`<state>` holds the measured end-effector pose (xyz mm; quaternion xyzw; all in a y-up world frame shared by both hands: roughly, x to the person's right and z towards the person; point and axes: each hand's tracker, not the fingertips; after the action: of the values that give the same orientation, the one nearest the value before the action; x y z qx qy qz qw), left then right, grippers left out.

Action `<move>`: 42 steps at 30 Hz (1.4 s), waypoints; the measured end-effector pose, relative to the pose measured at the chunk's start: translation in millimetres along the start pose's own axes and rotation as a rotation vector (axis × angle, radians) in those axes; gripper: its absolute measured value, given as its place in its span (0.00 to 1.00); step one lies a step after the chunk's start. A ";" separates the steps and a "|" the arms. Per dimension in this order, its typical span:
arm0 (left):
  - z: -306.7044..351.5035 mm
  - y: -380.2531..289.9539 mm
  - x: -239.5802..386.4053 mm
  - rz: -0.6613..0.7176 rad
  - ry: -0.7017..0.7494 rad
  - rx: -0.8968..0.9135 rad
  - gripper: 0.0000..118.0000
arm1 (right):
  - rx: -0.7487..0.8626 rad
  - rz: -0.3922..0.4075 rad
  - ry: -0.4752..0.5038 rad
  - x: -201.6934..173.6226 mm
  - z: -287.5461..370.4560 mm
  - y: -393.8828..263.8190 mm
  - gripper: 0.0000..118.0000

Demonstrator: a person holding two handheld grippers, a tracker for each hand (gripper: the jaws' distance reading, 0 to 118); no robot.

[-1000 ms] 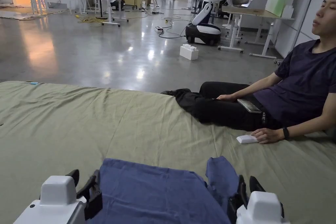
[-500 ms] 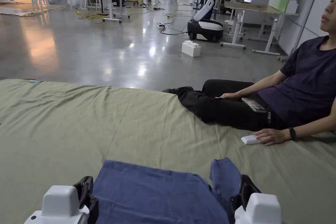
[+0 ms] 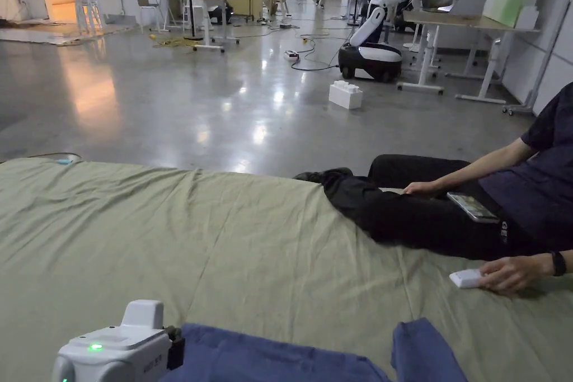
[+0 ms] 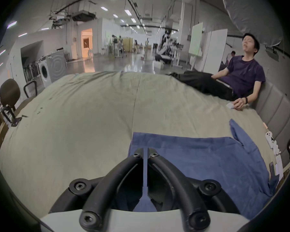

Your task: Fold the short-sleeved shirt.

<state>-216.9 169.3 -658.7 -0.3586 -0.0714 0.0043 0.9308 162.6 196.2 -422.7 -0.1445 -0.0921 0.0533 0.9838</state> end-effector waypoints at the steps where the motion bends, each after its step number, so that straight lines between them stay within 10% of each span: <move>1: -15.7 8.5 -1.7 0.007 -0.002 -0.029 0.74 | -0.011 0.008 -0.006 2.0 -3.7 -4.0 0.00; 14: -134.1 4.0 -7.7 -0.069 0.072 -0.198 0.75 | -0.168 -0.020 -0.053 32.7 -19.0 -46.8 0.00; 19: -118.8 -7.5 9.2 -0.187 0.061 -0.110 0.13 | -0.192 -0.037 -0.067 39.8 -27.6 -48.1 0.01; 21: -115.1 -15.6 15.8 -0.210 -0.003 -0.095 0.07 | -0.204 -0.045 -0.076 45.0 -35.9 -45.3 0.03; 25: -105.7 -9.6 17.2 -0.202 -0.013 -0.157 0.05 | -0.330 -0.085 -0.033 64.7 -70.9 -38.6 0.54; 28: -88.4 -2.8 14.0 -0.190 0.001 -0.135 0.05 | -0.441 -0.061 0.005 81.5 -106.6 -34.6 0.66; 35: -25.3 3.2 3.2 -0.178 0.033 -0.020 0.05 | -0.558 -0.018 0.075 92.9 -178.4 -23.9 0.65; 42: -2.4 -12.6 -5.3 -0.173 0.040 -0.038 0.05 | -0.730 0.017 0.097 73.4 -221.8 -46.0 0.06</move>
<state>-222.3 158.0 -652.6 -0.3687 -0.0833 -0.0846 0.9220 281.5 101.2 -605.8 -0.4889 -0.0574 0.0180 0.8703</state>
